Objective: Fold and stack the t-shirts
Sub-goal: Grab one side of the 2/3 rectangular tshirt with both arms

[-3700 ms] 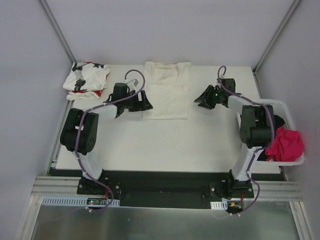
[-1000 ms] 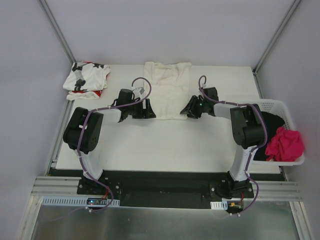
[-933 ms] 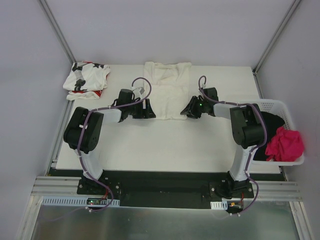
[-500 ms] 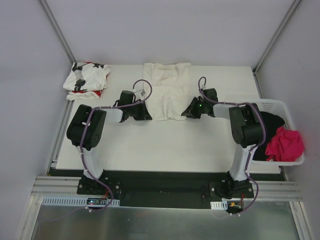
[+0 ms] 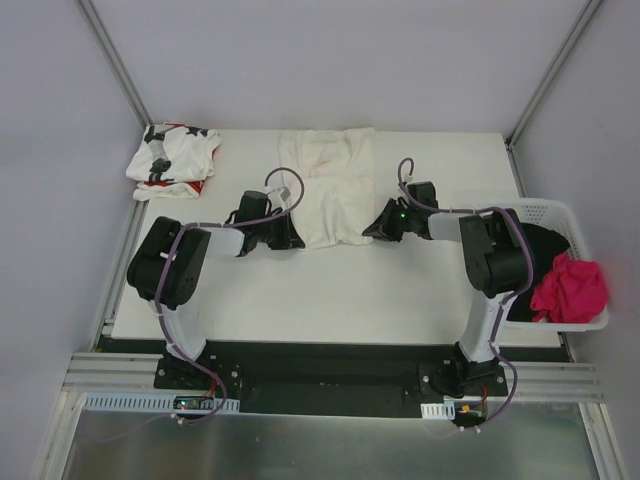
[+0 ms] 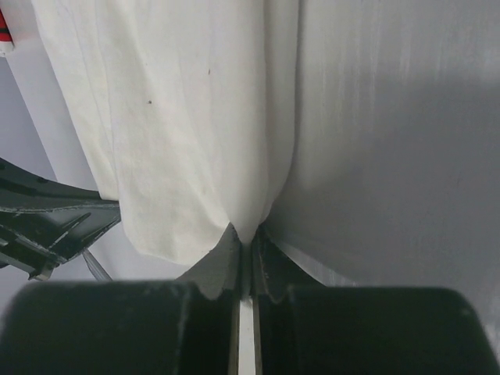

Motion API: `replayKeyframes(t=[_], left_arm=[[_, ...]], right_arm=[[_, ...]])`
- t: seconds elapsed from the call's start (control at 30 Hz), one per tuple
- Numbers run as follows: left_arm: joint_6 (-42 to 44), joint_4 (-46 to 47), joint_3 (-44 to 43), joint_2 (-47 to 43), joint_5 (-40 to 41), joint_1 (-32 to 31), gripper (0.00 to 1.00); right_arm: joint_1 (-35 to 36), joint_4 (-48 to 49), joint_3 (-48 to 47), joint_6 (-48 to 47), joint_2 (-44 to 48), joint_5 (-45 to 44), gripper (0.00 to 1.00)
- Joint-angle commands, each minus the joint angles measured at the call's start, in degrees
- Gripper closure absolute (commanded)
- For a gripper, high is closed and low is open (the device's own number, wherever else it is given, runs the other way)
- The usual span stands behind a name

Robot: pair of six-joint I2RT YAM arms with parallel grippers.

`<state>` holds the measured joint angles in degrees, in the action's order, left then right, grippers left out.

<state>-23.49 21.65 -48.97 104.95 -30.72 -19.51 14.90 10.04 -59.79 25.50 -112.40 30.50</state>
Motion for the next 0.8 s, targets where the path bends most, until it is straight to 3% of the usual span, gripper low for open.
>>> replayKeyframes(t=[0.0,0.23,0.6,0.77], left_arm=[[-1.6,-1.8,4.9,-5.7,3.0,-2.7,1.00],[-5.1,-2.1,13.5,-15.9,5.3,-4.6,1.00],[-9.3,-13.0,21.9,-35.7,10.9,-11.1,1.00],[-11.7,-16.9,25.3,-43.9,14.0,-13.5,1.00]], right_arm=[[-0.2,-2.0,3.4,-1.6,3.1,-0.4,0.99],[-0.2,-5.7,11.3,-4.6,11.2,0.0,0.99],[0.0,-9.8,28.6,-8.3,28.4,1.7,0.99],[0.2,-14.6,32.3,-7.9,36.7,1.1,0.99]])
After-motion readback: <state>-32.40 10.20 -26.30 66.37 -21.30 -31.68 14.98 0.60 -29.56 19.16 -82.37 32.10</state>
